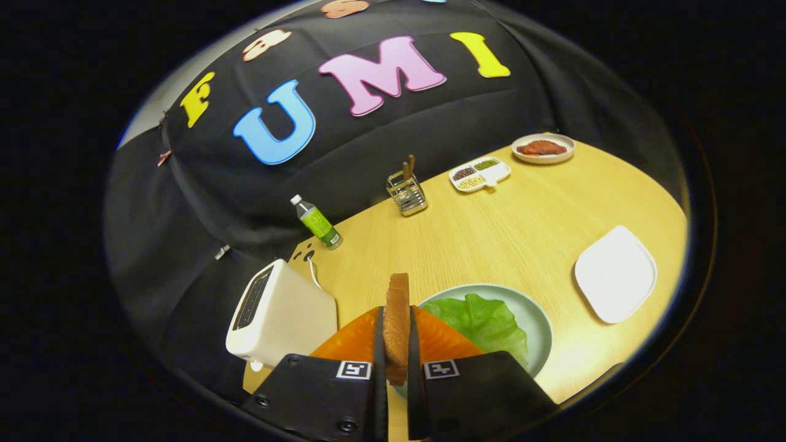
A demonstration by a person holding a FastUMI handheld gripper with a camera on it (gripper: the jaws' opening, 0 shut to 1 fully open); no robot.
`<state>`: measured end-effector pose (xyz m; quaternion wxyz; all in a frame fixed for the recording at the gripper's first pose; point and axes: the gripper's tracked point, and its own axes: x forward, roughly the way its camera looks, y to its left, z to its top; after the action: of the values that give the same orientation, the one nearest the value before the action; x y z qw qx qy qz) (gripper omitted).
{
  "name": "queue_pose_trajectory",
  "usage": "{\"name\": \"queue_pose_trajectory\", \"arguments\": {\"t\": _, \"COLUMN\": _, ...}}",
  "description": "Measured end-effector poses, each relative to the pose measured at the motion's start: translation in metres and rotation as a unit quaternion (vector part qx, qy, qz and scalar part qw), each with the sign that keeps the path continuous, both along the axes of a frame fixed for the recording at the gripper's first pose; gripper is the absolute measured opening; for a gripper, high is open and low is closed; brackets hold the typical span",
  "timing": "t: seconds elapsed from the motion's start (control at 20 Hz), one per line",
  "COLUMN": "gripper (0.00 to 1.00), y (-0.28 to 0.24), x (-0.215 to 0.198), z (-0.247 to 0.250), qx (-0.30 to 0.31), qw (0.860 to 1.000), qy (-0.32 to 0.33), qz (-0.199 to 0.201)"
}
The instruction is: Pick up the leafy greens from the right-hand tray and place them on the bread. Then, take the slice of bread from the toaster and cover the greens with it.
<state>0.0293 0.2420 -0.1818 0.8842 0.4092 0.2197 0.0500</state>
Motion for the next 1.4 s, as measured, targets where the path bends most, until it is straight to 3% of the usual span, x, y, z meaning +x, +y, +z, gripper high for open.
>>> {"name": "queue_pose_trajectory", "arguments": {"t": 0.15, "gripper": 0.17, "y": -0.007, "x": 0.001, "z": -0.027, "qx": 0.004, "qw": 1.0, "qy": 0.019, "qz": -0.018}}
{"name": "queue_pose_trajectory", "arguments": {"t": 0.55, "gripper": 0.17, "y": -0.032, "x": 0.003, "z": -0.067, "qx": -0.16, "qw": 0.987, "qy": 0.016, "qz": 0.019}}
{"name": "queue_pose_trajectory", "arguments": {"t": 0.7, "gripper": 0.24, "y": -0.037, "x": 0.001, "z": -0.076, "qx": -0.21, "qw": 0.977, "qy": 0.022, "qz": 0.03}}
{"name": "queue_pose_trajectory", "arguments": {"t": 0.8, "gripper": 0.37, "y": -0.043, "x": 0.002, "z": -0.081, "qx": -0.239, "qw": 0.97, "qy": 0.029, "qz": 0.03}}
{"name": "queue_pose_trajectory", "arguments": {"t": 0.95, "gripper": 0.66, "y": -0.058, "x": -0.002, "z": -0.093, "qx": -0.282, "qw": 0.958, "qy": 0.05, "qz": 0.028}}
{"name": "queue_pose_trajectory", "arguments": {"t": 1.05, "gripper": 0.72, "y": -0.064, "x": -0.004, "z": -0.09, "qx": -0.3, "qw": 0.953, "qy": 0.047, "qz": 0.024}}
{"name": "queue_pose_trajectory", "arguments": {"t": 1.15, "gripper": 0.94, "y": -0.073, "x": -0.004, "z": -0.09, "qx": -0.321, "qw": 0.946, "qy": 0.044, "qz": 0.024}}
{"name": "queue_pose_trajectory", "arguments": {"t": 1.2, "gripper": 0.99, "y": -0.076, "x": -0.009, "z": -0.086, "qx": -0.332, "qw": 0.942, "qy": 0.043, "qz": 0.026}}
{"name": "queue_pose_trajectory", "arguments": {"t": 1.4, "gripper": 0.98, "y": -0.095, "x": -0.011, "z": -0.073, "qx": -0.359, "qw": 0.933, "qy": 0.031, "qz": 0.026}}
